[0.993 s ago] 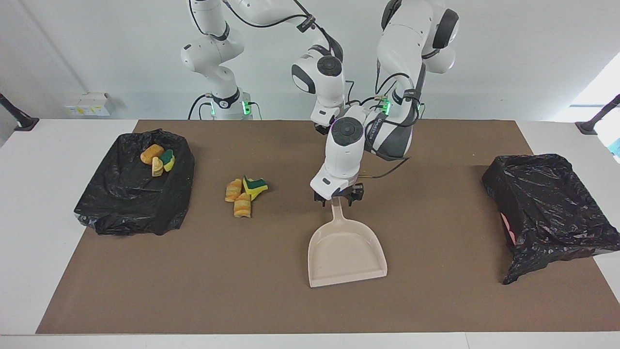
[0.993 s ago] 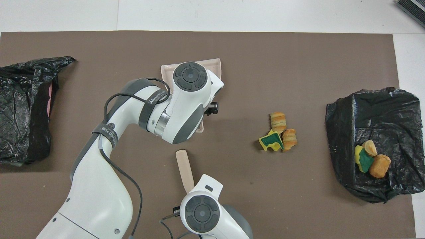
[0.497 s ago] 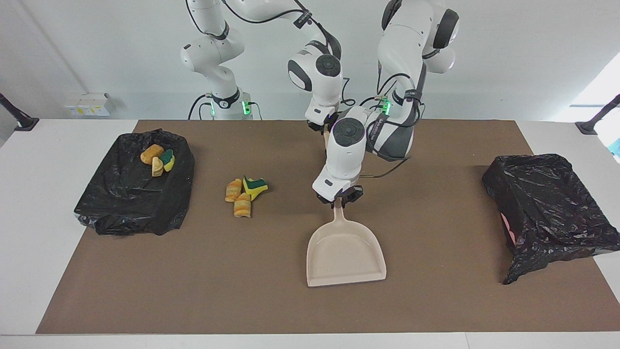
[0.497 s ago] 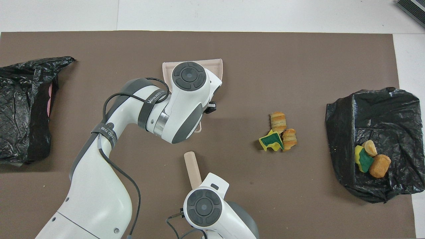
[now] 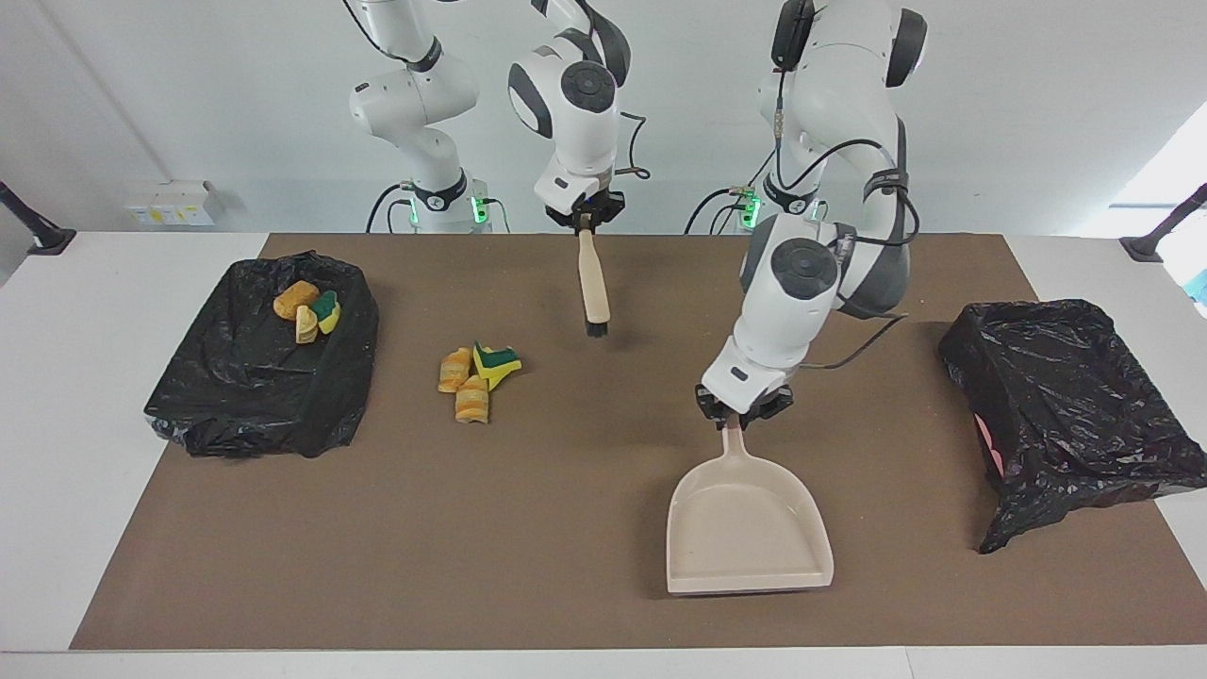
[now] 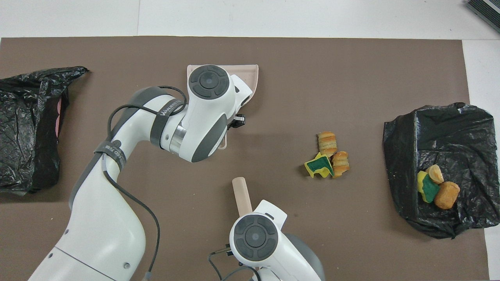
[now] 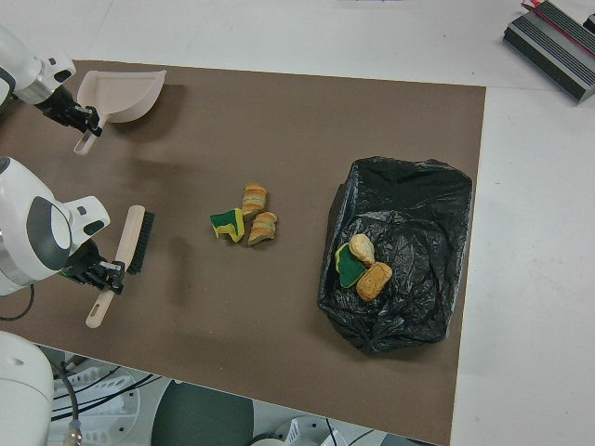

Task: Sweep and dump trash in bin
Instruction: 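Place the dustpan by the sponges while the right gripper sweeps them in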

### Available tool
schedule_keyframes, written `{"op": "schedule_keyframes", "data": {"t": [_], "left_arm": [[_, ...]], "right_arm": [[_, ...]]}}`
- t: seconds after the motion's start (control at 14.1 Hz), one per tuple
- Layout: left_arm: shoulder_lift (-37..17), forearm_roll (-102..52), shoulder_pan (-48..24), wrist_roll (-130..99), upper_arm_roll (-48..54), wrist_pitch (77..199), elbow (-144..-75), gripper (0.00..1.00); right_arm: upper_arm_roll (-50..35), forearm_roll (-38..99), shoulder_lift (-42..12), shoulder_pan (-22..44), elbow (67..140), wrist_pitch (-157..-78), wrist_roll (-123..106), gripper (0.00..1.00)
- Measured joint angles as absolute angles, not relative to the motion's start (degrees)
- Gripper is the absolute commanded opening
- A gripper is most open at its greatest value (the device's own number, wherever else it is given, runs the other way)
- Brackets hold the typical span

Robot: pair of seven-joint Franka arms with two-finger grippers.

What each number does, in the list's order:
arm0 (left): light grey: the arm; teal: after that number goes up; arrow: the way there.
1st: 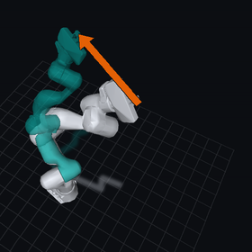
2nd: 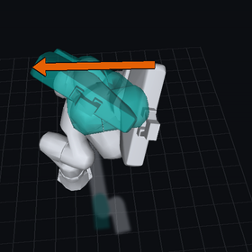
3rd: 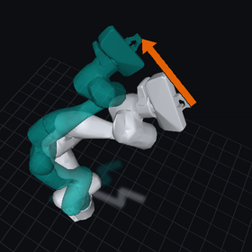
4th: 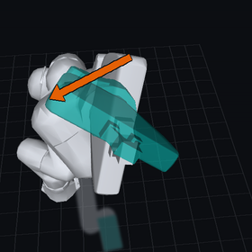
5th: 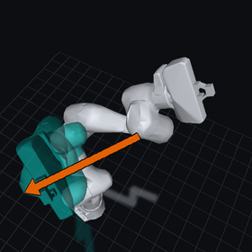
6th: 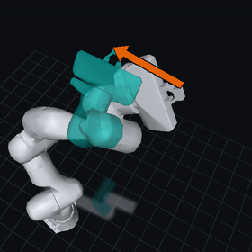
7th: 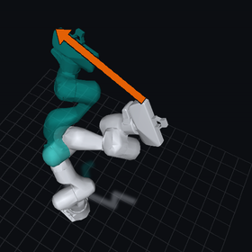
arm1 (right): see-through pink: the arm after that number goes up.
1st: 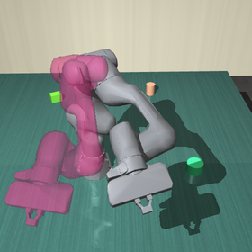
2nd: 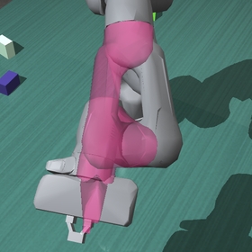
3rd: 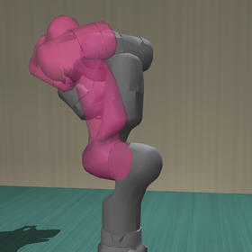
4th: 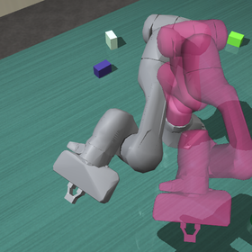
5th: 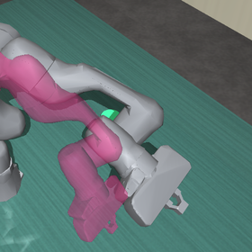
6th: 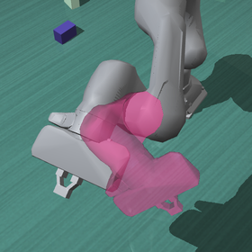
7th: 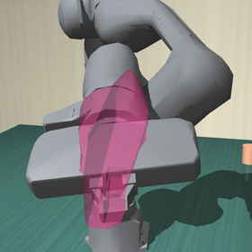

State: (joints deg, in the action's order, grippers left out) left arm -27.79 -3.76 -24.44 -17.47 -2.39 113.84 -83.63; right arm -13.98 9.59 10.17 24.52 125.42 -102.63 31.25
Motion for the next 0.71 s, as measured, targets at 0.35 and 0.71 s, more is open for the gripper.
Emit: {"op": "schedule_keyframes", "data": {"t": [0.35,0.71], "left_arm": [[-26.86,-3.77,-21.97,1.14,-2.58,110.33,-83.69,0.00],[-25.73,-2.31,-19.72,26.20,-2.74,101.84,-83.71,0.00]], "right_arm": [[-13.66,1.11,13.52,8.53,125.71,-101.12,23.24,0.00],[-13.49,-10.04,8.13,-5.05,126.68,-107.95,10.28,0.00]]}}
